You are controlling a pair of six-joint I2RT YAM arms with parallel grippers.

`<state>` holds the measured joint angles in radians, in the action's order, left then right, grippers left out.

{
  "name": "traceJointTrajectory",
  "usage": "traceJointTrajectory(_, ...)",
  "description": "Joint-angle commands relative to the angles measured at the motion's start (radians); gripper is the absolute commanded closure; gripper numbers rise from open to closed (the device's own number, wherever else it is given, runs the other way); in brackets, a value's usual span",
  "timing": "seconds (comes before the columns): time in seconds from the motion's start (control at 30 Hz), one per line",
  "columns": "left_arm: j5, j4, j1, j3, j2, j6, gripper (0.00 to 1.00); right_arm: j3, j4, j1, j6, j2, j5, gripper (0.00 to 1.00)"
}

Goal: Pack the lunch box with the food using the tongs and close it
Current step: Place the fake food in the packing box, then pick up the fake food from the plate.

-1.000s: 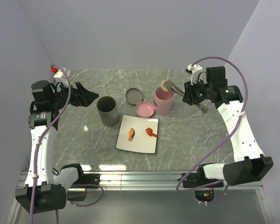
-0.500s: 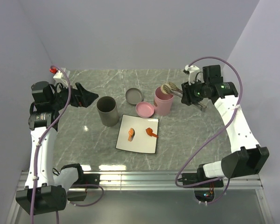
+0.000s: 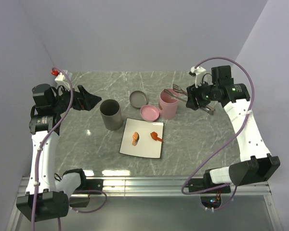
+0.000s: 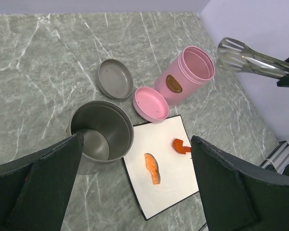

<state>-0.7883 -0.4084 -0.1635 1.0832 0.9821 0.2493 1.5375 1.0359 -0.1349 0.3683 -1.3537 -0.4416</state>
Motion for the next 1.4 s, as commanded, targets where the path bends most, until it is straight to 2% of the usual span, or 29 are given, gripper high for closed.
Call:
traceJointTrajectory(0.0,-0.008,0.023,-0.005,0.009,-0.016,-0.004,0.01,0.015,0.064,-0.04,0.053,0.079,-0.052,0.42)
traceJointTrajectory(0.27,-0.008,0.023,-0.004,0.011,-0.019,-0.002,0.01,-0.157,0.052,-0.273,0.024,0.194,0.03,0.43)
traceJointTrajectory(0.5,-0.011,0.028,-0.005,0.003,-0.022,-0.001,0.01,-0.372,-0.054,-0.363,-0.084,0.241,0.079,0.43)
traceJointTrajectory(0.83,-0.009,0.042,-0.01,-0.008,-0.022,0.007,0.01,-0.522,-0.122,-0.397,-0.121,0.217,0.135,0.42)
traceJointTrajectory(1.37,-0.016,0.043,-0.011,-0.006,-0.013,0.007,0.01,-0.54,-0.181,-0.434,-0.12,0.111,0.173,0.4)
